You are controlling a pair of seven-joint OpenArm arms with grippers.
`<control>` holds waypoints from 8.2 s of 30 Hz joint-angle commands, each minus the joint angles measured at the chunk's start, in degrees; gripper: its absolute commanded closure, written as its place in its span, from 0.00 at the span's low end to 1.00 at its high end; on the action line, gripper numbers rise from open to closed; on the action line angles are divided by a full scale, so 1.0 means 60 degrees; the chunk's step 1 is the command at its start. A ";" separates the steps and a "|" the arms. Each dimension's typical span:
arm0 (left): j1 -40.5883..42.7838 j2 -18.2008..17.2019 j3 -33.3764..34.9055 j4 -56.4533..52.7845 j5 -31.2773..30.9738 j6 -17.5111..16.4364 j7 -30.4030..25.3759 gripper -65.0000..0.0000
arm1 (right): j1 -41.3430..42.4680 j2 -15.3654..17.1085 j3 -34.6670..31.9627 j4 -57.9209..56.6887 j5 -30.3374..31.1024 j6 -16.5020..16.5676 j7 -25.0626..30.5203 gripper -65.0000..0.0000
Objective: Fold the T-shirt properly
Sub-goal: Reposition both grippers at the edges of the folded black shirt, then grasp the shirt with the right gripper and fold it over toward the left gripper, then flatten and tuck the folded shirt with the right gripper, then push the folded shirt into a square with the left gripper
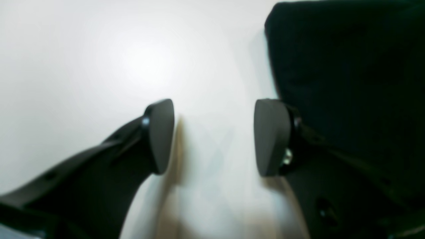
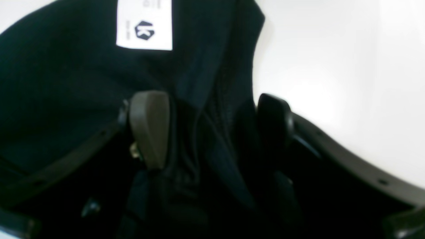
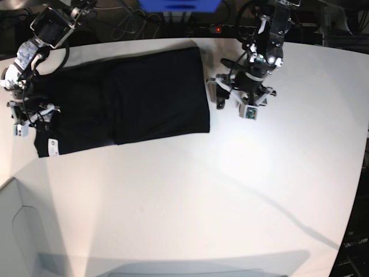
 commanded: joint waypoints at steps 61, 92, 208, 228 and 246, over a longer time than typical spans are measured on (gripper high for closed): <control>-0.1105 0.0855 0.0728 -0.1199 -0.0022 0.0024 -0.0196 0.44 | -0.2869 -0.3077 -0.7944 0.6633 -0.0289 0.0104 -0.0653 1.00; 0.0361 0.0943 -0.2188 0.1336 -0.0036 -0.0020 -0.0196 0.23 | -0.2971 -0.2886 -0.8544 0.6413 -0.0289 0.0104 -0.0609 0.52; 0.2470 0.2218 -0.0869 0.1717 -0.2014 0.0068 -0.0254 0.23 | -0.1887 -0.1875 -0.6962 0.5607 -0.0304 0.0104 0.0372 0.44; 0.1489 0.2130 -0.0796 0.0032 -0.2014 -0.0020 -0.0181 1.00 | -0.1301 -0.1919 -0.5101 0.5637 -0.0333 0.0104 0.0123 0.44; -0.6394 -0.1709 0.8259 -0.3162 -0.2000 -0.0035 -0.0181 1.00 | -0.0480 -0.1890 -0.1292 0.5666 -0.0348 0.0104 -0.0961 0.44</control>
